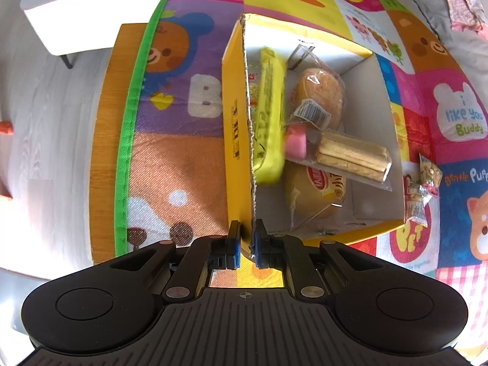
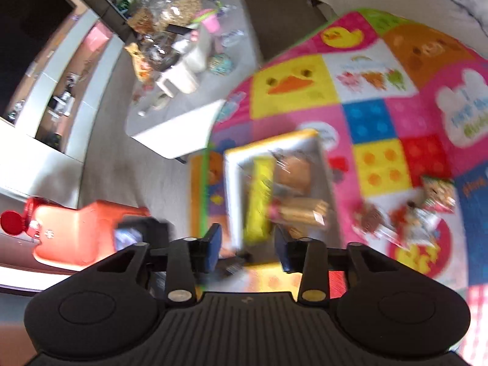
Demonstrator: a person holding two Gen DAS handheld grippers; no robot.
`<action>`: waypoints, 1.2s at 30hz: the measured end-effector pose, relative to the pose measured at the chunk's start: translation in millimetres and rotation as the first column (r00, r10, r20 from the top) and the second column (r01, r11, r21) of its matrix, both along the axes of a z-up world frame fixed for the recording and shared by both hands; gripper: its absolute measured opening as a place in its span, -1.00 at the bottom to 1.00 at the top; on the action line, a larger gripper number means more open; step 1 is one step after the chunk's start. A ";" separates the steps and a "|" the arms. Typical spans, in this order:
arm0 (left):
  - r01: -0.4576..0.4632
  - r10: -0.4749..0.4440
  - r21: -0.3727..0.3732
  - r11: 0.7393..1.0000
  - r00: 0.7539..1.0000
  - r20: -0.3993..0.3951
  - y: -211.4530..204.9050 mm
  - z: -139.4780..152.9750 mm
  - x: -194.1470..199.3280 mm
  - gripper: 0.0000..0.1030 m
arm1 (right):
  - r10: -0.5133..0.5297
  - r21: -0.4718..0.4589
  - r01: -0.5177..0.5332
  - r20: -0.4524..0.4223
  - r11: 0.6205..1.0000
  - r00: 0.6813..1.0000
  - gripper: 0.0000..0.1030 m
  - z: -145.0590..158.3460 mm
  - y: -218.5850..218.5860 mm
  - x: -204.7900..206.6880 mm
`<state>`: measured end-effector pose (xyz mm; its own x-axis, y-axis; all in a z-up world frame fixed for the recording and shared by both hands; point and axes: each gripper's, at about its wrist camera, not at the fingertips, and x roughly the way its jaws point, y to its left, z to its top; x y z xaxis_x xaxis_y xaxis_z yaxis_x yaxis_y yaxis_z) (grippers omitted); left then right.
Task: Organize objects
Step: 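Grasp the yellow wafer bar with the right gripper and drop it in the box, then grasp the green-topped snack bag with the right gripper and drop it in the box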
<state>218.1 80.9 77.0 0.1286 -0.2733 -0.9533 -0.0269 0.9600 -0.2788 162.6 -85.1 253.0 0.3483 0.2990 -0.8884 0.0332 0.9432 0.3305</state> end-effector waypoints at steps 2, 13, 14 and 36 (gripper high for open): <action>-0.004 0.004 0.006 1.000 1.000 -0.001 -0.6 0.5 -0.1 -0.80 | -0.025 -0.052 0.023 -0.025 0.998 0.999 0.04 -13.9 -21.5 -19.7; 0.004 -0.004 0.062 0.998 1.000 -0.002 -10.0 1.6 0.9 -0.82 | -0.232 -0.173 0.199 -0.195 0.965 0.953 0.04 -81.7 -142.2 -108.2; 0.007 -0.007 0.070 0.997 1.000 -0.003 -11.4 1.9 1.2 -0.82 | -0.229 -0.174 0.197 -0.188 0.965 0.955 0.04 -83.2 -147.0 -107.3; -0.132 0.135 0.118 0.984 0.991 -0.014 -14.9 2.3 7.9 -0.84 | 0.032 -0.195 -0.051 -0.102 0.979 0.994 0.14 -139.7 -191.9 40.0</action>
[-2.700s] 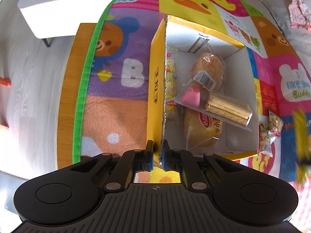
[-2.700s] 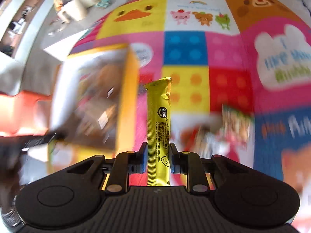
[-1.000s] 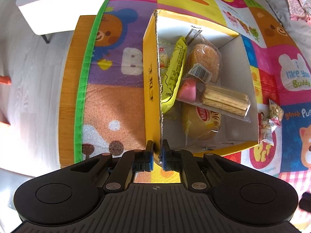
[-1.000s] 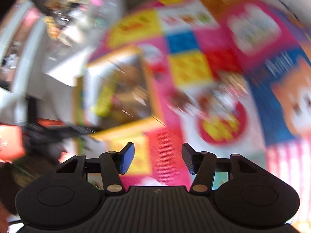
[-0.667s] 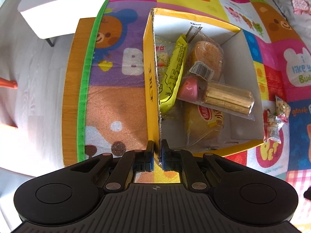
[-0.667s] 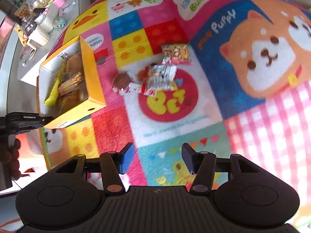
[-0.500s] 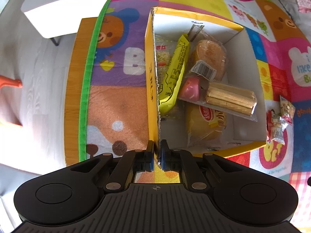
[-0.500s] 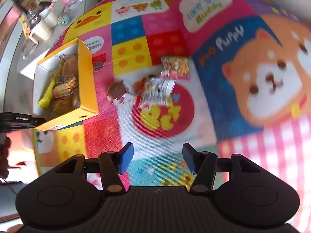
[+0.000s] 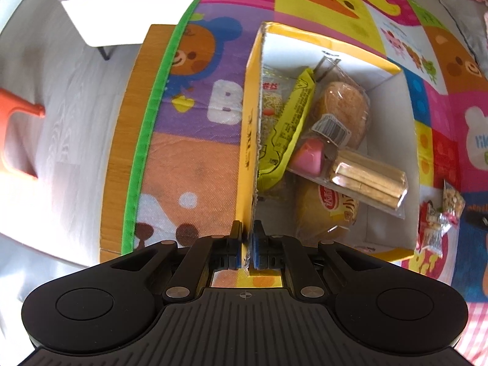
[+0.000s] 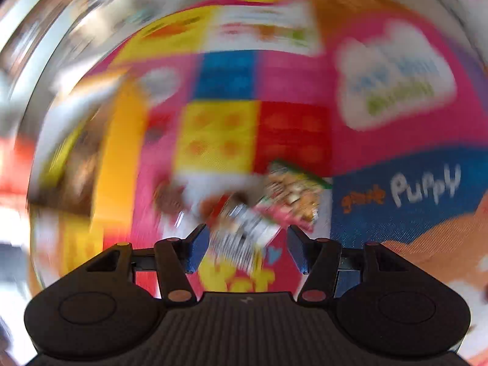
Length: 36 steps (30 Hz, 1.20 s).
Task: Organize objects
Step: 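Grasp the green-topped snack bag with the right gripper and drop it in the box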
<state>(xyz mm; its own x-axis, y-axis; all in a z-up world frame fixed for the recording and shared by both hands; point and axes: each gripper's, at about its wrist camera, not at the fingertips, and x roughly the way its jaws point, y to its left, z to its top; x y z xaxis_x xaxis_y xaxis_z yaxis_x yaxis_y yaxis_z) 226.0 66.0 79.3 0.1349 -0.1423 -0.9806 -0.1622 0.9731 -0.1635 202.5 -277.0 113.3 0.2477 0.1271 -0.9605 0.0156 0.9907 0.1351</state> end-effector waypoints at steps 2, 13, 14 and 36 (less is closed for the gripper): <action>-0.016 0.016 -0.004 1.000 1.000 0.002 1.1 -1.3 0.1 -0.84 | -0.168 0.017 0.169 -0.048 0.985 0.985 0.19 -20.2 -14.2 17.3; -0.010 0.010 -0.004 1.000 1.000 -0.002 -0.4 -8.0 -2.8 -0.83 | -0.191 -0.173 0.173 -0.093 0.970 0.977 0.10 -65.9 -2.8 34.4; -0.006 0.006 -0.001 1.000 1.000 -0.003 -1.2 -8.3 -2.5 -0.83 | -0.189 -0.180 0.170 -0.094 0.969 0.978 0.10 -60.5 -3.3 29.6; 0.166 -0.164 -0.029 0.986 0.984 0.062 -10.1 5.8 -9.3 -0.82 | 0.069 0.097 -0.059 -0.104 0.994 0.992 0.10 141.3 126.3 -124.5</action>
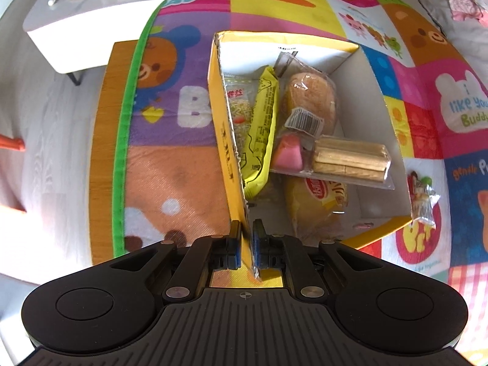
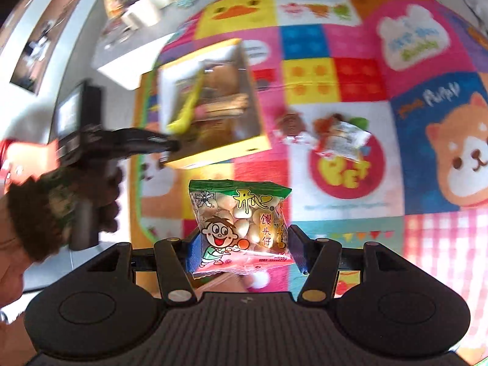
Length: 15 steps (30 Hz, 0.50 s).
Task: Organize objects
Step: 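Grasp the green-topped snack bag with the right gripper and drop it in the box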
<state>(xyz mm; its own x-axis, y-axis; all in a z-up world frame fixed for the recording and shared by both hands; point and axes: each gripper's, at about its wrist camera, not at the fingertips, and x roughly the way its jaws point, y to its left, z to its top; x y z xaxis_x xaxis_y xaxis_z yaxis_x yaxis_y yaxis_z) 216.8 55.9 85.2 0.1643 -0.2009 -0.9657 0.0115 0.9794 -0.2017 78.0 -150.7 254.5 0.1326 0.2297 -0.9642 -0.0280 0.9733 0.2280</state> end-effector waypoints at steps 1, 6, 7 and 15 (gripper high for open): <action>-0.002 0.002 -0.006 1.000 1.000 0.001 1.4 0.0 -0.8 -0.82 | 0.019 -0.006 -0.019 0.011 1.000 1.000 0.10 5.1 8.0 -0.4; -0.010 0.010 -0.029 1.000 1.000 0.006 6.8 -1.1 -2.9 -0.82 | 0.093 -0.035 -0.090 0.080 0.995 0.992 0.10 34.1 34.8 -4.1; -0.007 0.008 -0.031 0.999 1.000 0.008 7.7 -1.0 -3.3 -0.82 | 0.101 -0.039 -0.098 0.089 0.994 0.991 0.10 38.1 37.7 -5.3; 0.001 -0.001 -0.037 0.999 1.000 0.007 10.8 -0.8 -4.6 -0.82 | 0.118 -0.077 -0.111 0.103 0.991 0.988 0.10 41.3 53.5 -16.1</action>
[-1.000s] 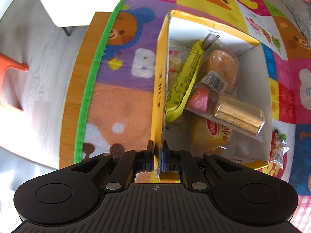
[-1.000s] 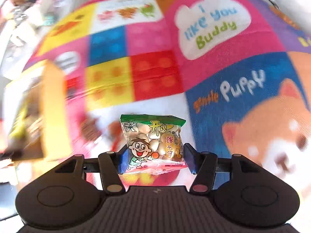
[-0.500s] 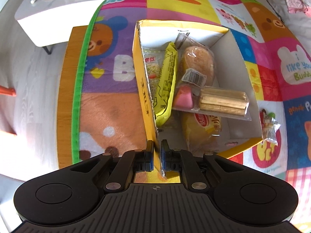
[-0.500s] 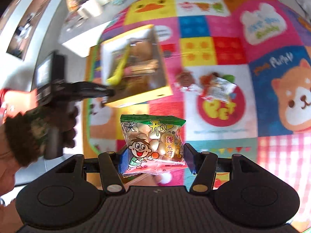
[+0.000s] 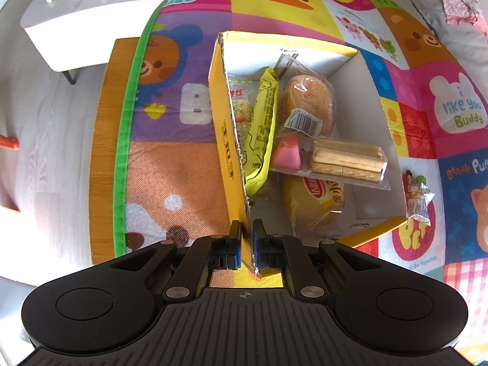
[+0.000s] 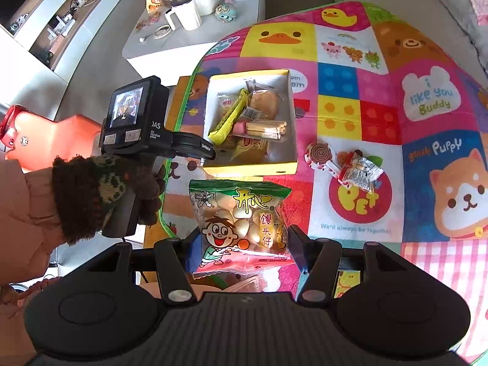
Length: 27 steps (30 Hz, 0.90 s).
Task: Organize objects
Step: 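Grasp the green-topped snack bag with the right gripper and drop it in the box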
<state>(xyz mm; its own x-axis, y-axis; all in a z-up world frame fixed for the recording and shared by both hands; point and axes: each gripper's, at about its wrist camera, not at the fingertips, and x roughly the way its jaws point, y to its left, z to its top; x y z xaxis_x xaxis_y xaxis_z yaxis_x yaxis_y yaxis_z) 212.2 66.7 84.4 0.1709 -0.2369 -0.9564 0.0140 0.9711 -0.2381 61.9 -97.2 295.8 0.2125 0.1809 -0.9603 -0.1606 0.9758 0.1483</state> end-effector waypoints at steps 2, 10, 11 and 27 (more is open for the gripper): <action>0.006 -0.006 0.003 1.000 1.000 0.001 -0.5 0.5 -0.2 -0.82 | -0.006 0.002 0.006 0.000 1.000 1.000 0.10 0.3 1.5 -3.0; 0.018 -0.018 -0.004 1.000 1.000 0.008 1.0 0.5 -2.7 -0.81 | -0.013 0.022 0.014 -0.045 1.000 0.999 0.10 -12.7 6.7 -6.2; 0.018 -0.018 -0.003 1.000 1.000 0.008 1.1 0.7 -3.0 -0.81 | -0.010 0.025 0.011 -0.050 1.000 0.999 0.10 -14.4 8.6 -5.6; -0.003 0.003 -0.015 1.000 1.000 0.000 3.1 1.1 -3.3 -0.81 | -0.109 0.132 0.082 0.207 0.988 0.972 0.34 13.8 42.0 100.4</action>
